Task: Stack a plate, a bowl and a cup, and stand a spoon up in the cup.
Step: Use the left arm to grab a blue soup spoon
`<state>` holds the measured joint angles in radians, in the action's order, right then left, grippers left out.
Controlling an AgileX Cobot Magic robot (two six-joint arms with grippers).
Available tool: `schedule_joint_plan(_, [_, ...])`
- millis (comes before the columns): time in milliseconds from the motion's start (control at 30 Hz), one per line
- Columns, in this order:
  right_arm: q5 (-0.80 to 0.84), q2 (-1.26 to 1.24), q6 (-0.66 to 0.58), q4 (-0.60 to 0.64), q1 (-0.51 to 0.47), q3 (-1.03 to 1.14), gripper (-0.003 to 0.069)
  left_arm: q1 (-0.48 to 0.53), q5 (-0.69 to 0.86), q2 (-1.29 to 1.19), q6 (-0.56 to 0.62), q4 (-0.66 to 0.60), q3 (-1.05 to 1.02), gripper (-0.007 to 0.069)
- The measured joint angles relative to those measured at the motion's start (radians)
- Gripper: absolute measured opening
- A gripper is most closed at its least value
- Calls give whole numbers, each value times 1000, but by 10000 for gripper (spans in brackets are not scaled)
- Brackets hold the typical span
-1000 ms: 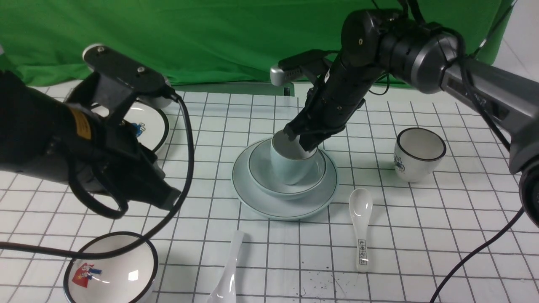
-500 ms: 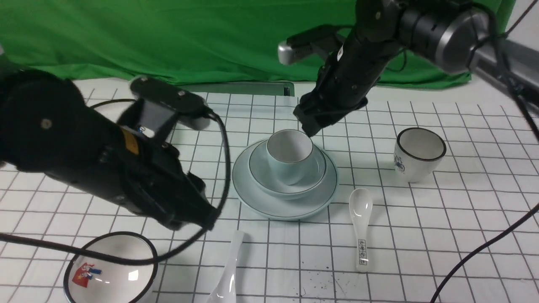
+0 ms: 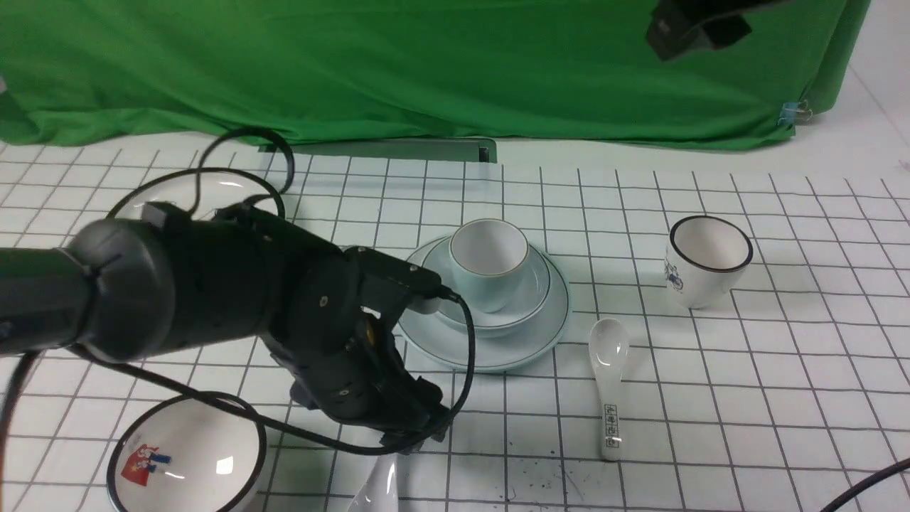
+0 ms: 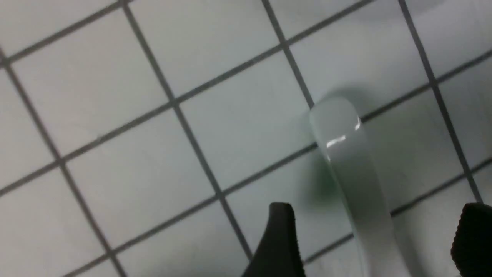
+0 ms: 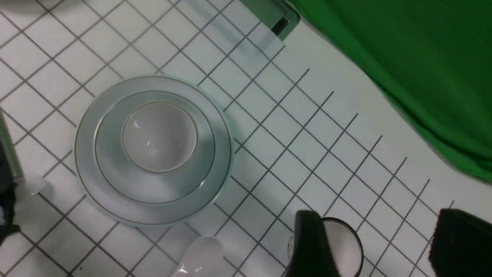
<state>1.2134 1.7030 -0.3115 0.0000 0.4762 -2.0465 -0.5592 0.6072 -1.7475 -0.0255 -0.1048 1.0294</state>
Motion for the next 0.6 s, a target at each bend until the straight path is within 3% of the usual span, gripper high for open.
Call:
schedule_joint_plan(133, [1,-9,2,0,0,0,442,0,-14,-72,-3,-3,35,450])
schedule_joint_plan(267, [3,-7,8,0,0,1,442,2,24,-100,-4,20,73,300])
schedule_joint_plan(300, [3,-7,10,0,0,2,442,2,34,-102,-4,29,78,206])
schedule_joint_plan(400, [3,-7,10,0,0,3,442,2,55,-98,-4,27,80,81])
schedule_joint_plan(600, [3,-7,10,0,0,3,442,1,140,18,3,1,71,85])
